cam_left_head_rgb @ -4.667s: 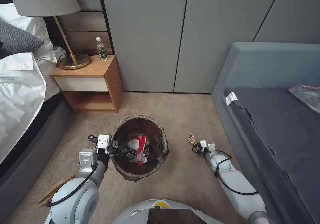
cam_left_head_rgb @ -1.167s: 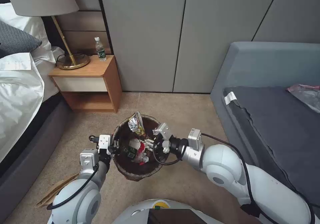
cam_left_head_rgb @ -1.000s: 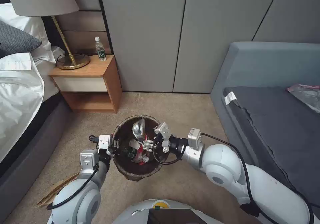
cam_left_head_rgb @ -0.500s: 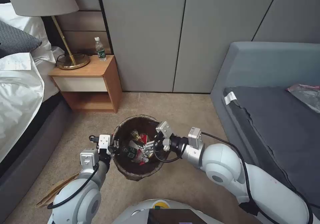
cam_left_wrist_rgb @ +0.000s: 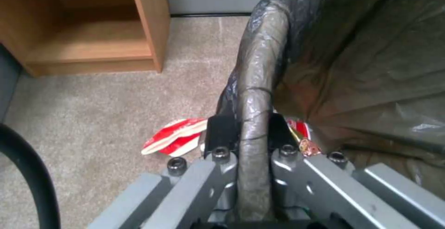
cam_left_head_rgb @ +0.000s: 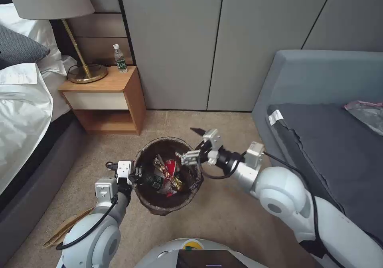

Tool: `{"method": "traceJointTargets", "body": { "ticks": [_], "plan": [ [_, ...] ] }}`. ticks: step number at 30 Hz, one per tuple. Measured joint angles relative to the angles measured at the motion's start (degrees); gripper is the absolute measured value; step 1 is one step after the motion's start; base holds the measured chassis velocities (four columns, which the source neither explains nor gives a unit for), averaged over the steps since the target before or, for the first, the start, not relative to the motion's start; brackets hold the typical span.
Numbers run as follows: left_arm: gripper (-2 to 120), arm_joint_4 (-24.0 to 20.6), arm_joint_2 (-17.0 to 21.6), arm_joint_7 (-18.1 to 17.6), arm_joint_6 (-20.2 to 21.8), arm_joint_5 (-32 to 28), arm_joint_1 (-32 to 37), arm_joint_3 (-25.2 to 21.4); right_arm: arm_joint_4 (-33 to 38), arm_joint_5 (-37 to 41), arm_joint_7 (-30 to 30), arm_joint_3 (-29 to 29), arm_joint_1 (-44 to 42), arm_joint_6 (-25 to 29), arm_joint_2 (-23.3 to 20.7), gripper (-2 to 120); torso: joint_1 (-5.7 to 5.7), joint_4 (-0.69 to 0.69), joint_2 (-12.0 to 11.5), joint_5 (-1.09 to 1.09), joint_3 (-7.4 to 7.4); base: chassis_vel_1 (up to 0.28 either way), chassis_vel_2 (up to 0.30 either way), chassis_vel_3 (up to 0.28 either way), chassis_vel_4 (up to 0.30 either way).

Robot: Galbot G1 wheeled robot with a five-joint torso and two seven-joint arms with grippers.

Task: Pick up the trash bin, then pick up the garbage from the floor and place it into the trash bin.

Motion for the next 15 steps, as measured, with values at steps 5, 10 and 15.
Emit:
{"method": "traceJointTargets", "body": {
  "ticks": [5,10,15],
  "plan": [
    [2,-0.06,-0.20,0.02,-0.04,0.00,-0.10,-0.02,0.11,-1.77,3.54,3.54,-1.98,3.73,0.56,100,0.00,0.01,0.00,0.00,0.00,0.000,0.000,0.000,0.000],
    [2,-0.35,-0.46,0.10,-0.11,0.08,0.00,-0.33,-1.34,-10.19,6.39,11.70,-10.52,7.87,2.88,100,0.00,0.00,0.00,0.01,0.00,0.000,0.000,0.000,0.000],
    [2,-0.64,-0.14,0.49,-0.16,0.03,-0.04,-0.74,-2.93,-17.66,4.42,22.14,-21.20,12.36,6.73,100,0.00,-0.02,0.00,0.00,0.00,0.000,0.000,0.000,0.000]
  ]
}}
